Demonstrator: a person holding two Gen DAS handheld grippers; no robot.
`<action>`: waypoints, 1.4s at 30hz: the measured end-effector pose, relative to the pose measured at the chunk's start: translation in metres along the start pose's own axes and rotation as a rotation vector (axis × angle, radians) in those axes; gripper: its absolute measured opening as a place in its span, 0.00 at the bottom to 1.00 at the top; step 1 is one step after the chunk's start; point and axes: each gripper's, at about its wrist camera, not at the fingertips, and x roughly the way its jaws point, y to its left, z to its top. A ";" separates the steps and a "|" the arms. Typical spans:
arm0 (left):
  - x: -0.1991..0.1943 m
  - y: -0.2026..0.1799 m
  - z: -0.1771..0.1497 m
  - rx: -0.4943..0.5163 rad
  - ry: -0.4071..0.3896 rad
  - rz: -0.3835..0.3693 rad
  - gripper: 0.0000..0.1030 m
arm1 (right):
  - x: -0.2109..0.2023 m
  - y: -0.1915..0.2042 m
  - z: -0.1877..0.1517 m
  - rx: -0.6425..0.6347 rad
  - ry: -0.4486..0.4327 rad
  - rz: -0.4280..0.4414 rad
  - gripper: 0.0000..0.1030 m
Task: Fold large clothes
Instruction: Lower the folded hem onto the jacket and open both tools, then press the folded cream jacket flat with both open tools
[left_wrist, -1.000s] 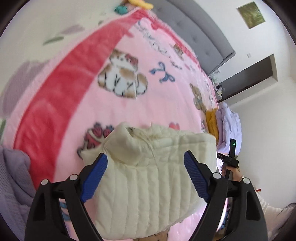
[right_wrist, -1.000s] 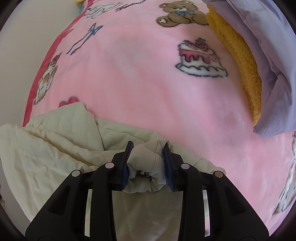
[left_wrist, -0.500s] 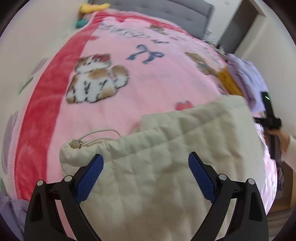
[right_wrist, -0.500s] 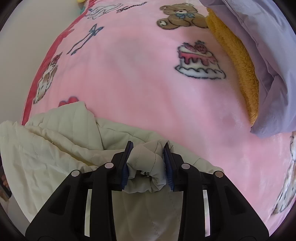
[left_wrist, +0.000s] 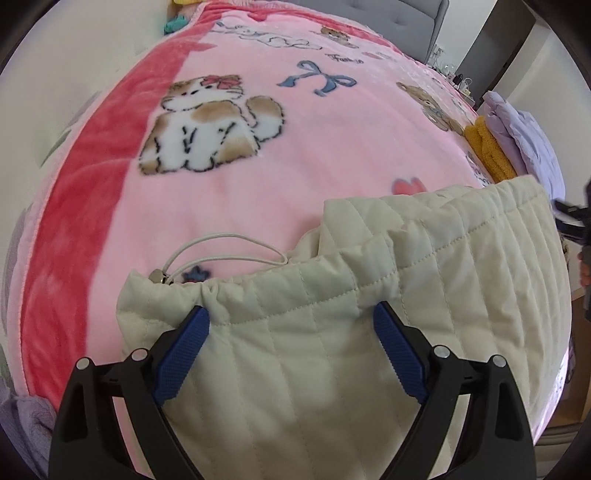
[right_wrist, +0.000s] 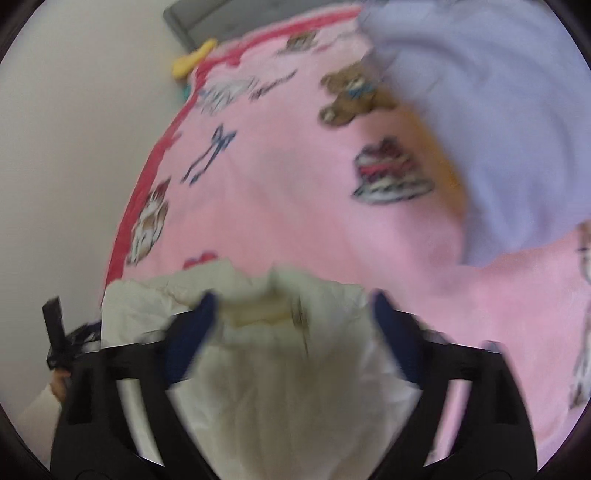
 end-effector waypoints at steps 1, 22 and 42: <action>-0.001 -0.002 -0.001 0.001 -0.007 0.007 0.87 | -0.016 0.001 -0.001 -0.012 -0.057 -0.024 0.92; -0.058 -0.144 -0.002 0.568 -0.155 -0.102 0.76 | 0.031 0.211 -0.092 -1.445 -0.123 0.110 0.48; -0.019 -0.112 0.010 0.447 -0.032 -0.156 0.79 | 0.058 0.166 -0.060 -1.078 0.080 0.223 0.65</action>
